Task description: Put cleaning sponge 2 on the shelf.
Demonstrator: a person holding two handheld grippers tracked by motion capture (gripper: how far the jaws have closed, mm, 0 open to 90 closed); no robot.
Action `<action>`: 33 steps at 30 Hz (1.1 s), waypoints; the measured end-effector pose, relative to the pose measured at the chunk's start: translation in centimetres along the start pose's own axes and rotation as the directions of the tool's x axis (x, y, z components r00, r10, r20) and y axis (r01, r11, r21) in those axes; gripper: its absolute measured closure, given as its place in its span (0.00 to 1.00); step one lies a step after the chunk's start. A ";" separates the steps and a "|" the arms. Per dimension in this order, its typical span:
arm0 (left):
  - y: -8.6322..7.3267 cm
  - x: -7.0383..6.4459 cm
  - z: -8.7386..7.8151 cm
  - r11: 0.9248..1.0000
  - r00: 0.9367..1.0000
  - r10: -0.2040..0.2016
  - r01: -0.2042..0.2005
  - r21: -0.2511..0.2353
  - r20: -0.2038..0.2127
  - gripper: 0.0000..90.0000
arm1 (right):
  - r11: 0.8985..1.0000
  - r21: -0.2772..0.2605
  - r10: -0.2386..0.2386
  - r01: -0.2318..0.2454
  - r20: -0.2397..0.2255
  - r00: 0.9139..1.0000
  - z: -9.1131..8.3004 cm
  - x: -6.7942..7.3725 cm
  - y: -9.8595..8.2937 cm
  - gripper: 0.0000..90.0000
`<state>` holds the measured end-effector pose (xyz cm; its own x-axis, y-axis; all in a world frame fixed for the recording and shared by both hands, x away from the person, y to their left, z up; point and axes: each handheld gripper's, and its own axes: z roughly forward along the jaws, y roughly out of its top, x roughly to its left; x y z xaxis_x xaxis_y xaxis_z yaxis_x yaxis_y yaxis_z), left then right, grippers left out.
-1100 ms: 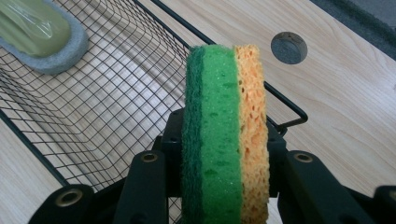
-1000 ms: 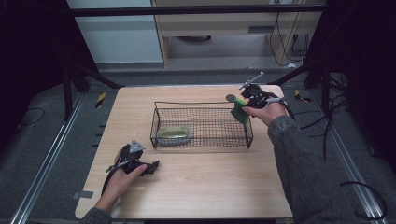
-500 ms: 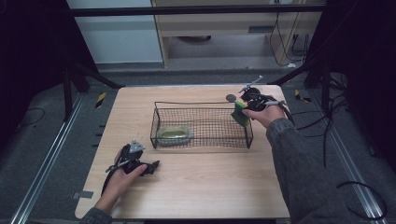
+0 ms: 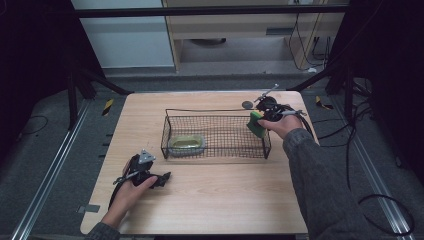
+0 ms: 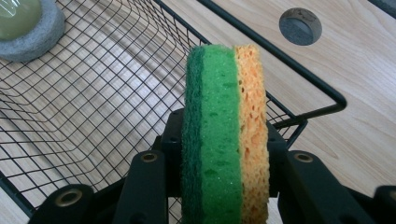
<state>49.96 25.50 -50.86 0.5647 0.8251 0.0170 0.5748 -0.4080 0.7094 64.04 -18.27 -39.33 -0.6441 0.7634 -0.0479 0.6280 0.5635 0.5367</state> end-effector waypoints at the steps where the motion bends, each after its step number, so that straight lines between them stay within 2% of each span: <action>1: 0.0 0.0 0.0 1.000 1.000 0.000 0.000 0.000 0.000 0.00 | 1.000 0.001 0.001 -0.001 0.000 1.000 0.1 0.0 -0.1 0.72; 21: 0.0 0.0 0.0 1.000 1.000 0.002 -0.002 0.000 0.002 0.00 | 1.000 0.010 -0.017 0.017 0.012 1.000 1.1 0.5 -0.3 0.71; 33: 0.0 0.0 0.0 1.000 1.000 0.004 -0.004 -0.001 0.001 0.00 | 0.998 0.050 -0.026 0.024 0.022 0.999 2.2 1.0 -0.6 0.71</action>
<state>50.00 25.53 -50.85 0.5674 0.8232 0.0190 0.5722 -0.4108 0.7098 64.04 -17.16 -41.58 -0.6501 0.7556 -0.0803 0.6329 0.5970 0.4929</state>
